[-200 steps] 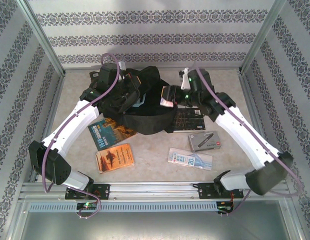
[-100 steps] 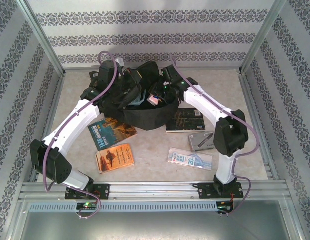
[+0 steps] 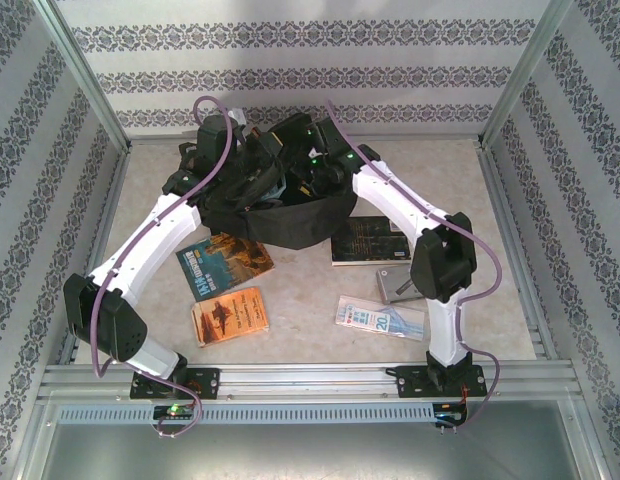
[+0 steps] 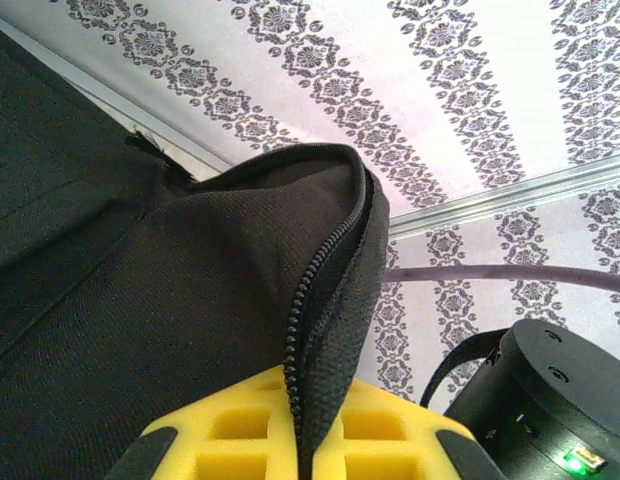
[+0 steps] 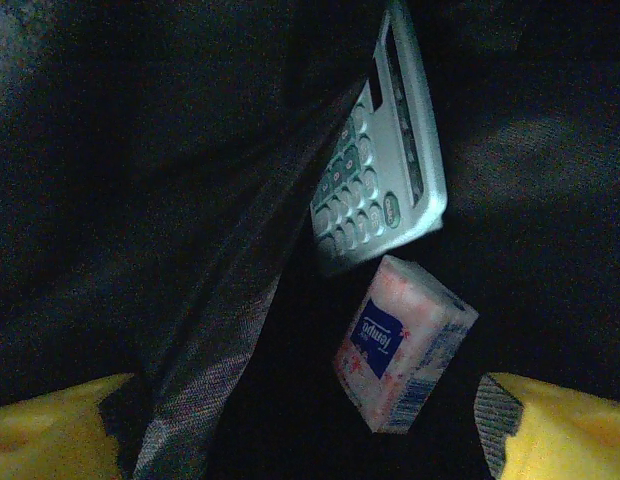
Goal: Pack the student bag
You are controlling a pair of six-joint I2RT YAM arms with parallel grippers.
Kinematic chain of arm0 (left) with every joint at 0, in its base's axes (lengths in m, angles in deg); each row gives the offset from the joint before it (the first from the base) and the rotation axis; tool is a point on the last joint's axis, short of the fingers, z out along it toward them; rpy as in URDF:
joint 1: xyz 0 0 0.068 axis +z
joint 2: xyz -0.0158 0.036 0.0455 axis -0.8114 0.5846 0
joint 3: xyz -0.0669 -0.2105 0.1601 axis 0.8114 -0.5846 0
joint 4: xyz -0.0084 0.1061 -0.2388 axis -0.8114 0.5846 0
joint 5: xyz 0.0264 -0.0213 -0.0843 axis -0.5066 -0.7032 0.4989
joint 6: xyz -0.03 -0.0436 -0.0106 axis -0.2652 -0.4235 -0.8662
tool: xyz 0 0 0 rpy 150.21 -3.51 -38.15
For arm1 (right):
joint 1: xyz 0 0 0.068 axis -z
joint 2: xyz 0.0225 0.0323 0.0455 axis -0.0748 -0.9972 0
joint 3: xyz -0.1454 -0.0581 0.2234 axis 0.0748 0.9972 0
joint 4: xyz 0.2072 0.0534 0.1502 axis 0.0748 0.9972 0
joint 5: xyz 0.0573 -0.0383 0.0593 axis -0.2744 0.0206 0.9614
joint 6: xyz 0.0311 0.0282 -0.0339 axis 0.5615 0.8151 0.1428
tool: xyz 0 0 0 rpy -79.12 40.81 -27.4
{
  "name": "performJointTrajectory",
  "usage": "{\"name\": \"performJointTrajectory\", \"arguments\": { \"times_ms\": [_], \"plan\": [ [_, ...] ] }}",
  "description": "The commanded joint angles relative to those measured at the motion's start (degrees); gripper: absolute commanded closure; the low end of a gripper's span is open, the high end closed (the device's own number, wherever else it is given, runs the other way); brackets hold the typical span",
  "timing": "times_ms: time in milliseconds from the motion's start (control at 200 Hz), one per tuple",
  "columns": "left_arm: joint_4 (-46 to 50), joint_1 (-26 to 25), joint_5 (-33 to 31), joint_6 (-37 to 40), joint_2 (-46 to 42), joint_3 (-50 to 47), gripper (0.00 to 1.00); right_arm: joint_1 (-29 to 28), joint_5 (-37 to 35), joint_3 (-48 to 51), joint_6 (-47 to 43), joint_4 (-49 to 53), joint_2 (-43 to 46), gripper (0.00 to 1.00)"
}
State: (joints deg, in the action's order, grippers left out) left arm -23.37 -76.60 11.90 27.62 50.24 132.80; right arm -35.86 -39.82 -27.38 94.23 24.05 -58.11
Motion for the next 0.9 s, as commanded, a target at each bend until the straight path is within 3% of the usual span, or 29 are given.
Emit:
{"name": "performJointTrajectory", "arguments": {
  "times_ms": [0,150,305,545,715,774,894],
  "plan": [
    [-5.5,0.1,-0.2,0.9,-1.2,2.6,1.0,0.7,3.4,1.5,-6.4,-1.9,6.6,0.16],
    [-6.7,0.1,-0.1,0.6,-1.4,0.2,1.0,2.0,-3.8,4.5,-15.8,7.8,16.9,0.2],
    [-8.5,0.1,-0.4,-0.1,-1.7,-3.1,1.0,5.3,-16.5,11.7,-13.4,19.8,29.2,0.16],
    [-8.9,0.1,0.2,1.3,-1.3,-3.8,1.0,16.3,-19.5,29.4,-20.5,31.6,42.0,0.12],
    [-8.8,0.0,0.5,1.1,-1.8,-4.9,1.0,28.1,-15.9,44.4,-5.4,36.2,48.4,0.09],
    [-9.3,0.0,0.9,0.0,-1.9,-5.7,1.0,29.4,-16.5,47.9,2.7,38.5,48.3,0.02],
    [-8.3,-0.4,1.1,-0.5,-2.2,-5.9,1.0,30.2,-13.7,53.2,12.2,35.6,47.1,0.02]
  ]
}}
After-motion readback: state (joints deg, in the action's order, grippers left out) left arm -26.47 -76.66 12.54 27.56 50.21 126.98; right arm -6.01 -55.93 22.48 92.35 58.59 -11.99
